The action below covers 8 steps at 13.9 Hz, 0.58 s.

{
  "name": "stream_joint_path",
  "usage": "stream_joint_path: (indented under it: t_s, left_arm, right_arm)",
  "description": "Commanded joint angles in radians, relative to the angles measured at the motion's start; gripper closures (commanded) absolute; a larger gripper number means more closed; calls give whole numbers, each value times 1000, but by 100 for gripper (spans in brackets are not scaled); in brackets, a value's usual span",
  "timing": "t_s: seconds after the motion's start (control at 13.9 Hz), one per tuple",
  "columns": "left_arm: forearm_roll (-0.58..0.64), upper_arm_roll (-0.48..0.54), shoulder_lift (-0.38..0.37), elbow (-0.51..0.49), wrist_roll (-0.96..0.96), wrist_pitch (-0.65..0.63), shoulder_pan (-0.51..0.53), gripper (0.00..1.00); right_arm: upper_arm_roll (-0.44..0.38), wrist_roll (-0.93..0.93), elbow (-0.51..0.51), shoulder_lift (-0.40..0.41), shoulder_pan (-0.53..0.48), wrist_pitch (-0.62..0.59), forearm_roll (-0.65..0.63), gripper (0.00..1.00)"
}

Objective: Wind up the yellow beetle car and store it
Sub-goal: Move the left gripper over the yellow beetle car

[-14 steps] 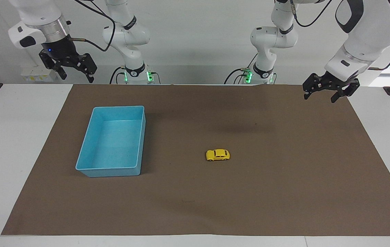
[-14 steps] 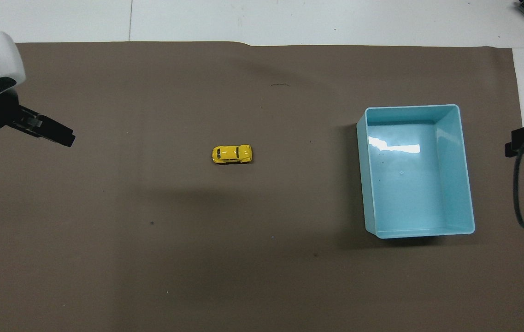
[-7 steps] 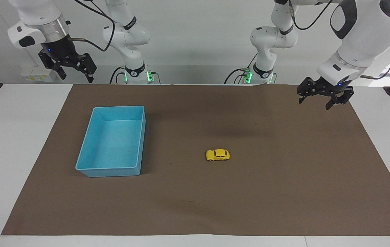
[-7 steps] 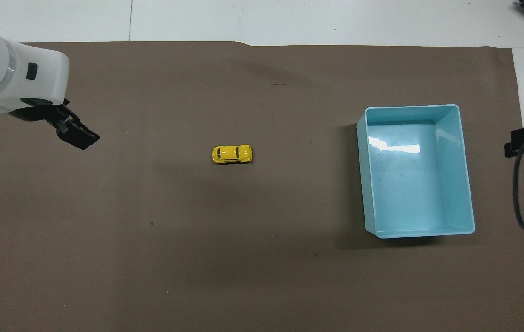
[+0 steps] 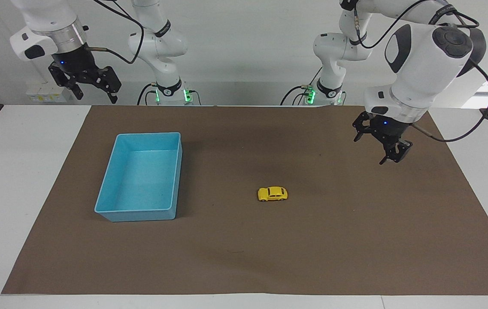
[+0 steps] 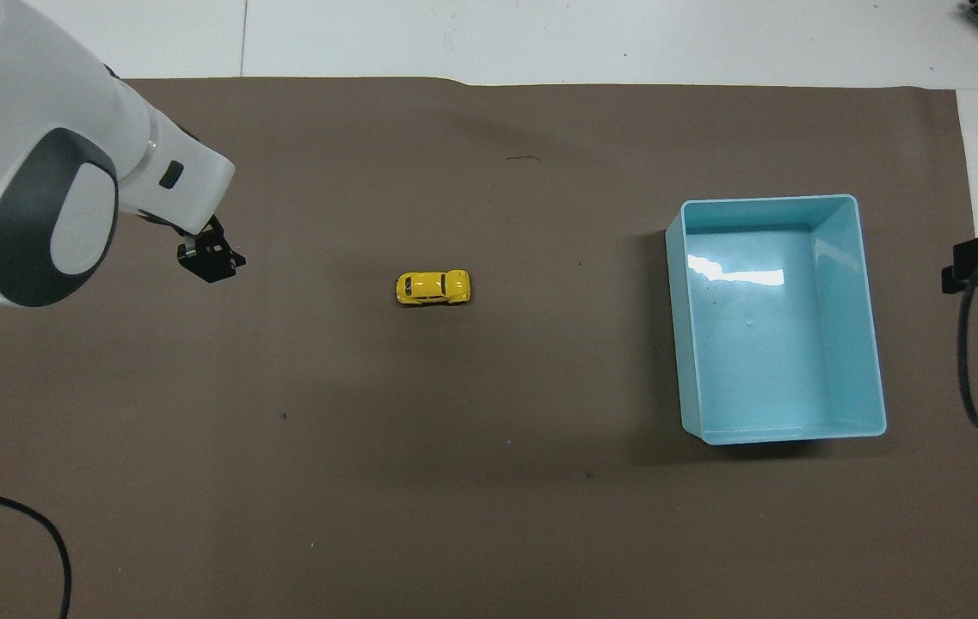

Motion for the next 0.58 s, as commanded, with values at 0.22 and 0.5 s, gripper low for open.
stream_joint_path:
  t_s: [0.22,0.5]
  left_arm:
    - [-15,18,25,-176,89,242,-109,0]
    - [-5,18,41,-244,89,362,-158,0]
  right_arm:
    - [-3,-20,10,0,-11,-14,3,0]
    - [-6,-23,10,0,-14,-15,1,0]
